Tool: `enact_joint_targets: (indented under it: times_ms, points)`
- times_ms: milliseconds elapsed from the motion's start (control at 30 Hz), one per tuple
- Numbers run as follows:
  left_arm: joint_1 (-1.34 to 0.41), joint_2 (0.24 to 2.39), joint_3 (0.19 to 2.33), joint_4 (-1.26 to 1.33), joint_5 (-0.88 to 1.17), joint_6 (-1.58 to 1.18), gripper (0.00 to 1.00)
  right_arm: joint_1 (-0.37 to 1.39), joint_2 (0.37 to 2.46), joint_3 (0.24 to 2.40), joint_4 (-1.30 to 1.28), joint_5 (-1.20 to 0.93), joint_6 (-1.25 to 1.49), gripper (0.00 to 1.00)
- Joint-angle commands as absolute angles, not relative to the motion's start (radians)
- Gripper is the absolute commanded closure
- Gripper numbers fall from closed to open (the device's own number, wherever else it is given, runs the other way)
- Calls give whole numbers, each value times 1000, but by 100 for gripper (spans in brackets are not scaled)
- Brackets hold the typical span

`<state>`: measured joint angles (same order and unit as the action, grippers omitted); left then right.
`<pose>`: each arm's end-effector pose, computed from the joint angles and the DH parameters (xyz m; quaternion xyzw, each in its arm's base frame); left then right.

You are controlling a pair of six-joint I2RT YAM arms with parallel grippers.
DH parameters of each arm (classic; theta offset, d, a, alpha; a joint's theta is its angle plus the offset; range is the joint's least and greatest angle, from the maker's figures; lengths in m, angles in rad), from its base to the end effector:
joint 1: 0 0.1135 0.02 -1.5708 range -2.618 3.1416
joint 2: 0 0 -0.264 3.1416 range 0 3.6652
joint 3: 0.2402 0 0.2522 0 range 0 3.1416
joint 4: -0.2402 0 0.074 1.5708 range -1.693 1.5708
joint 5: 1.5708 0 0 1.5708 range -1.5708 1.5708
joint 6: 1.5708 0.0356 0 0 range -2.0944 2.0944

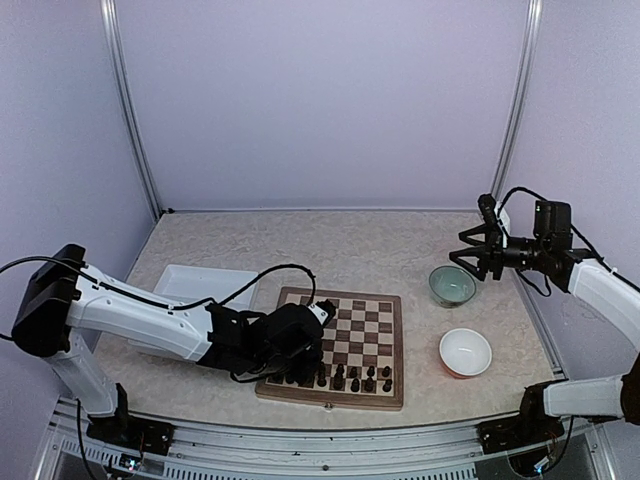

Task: Set up the chess pieces on the board
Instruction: Pick up the pawn from f7.

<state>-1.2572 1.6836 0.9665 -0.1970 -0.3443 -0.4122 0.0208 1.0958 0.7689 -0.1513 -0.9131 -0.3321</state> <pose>0.1161 -0.3192 0.1749 0.3320 0.8732 -0.1266 0.3335 0.2349 0.0331 0.2824 -0.3601 0.7148 0.2998 0.5191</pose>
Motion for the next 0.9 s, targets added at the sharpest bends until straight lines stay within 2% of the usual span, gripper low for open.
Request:
enact_joint_targets:
  times_ms: [0, 467, 867]
  points:
    - [-1250, 1712, 1007, -212, -339, -395, 92, 9, 1101, 760, -143, -936, -344, 27]
    - [-1248, 1712, 1008, -263, -360, -419, 92, 9, 1107, 762, -145, -946, -347, 27]
    - [-1247, 1720, 1030, -274, -348, -424, 84, 9, 1101, 760, -148, -945, -350, 27]
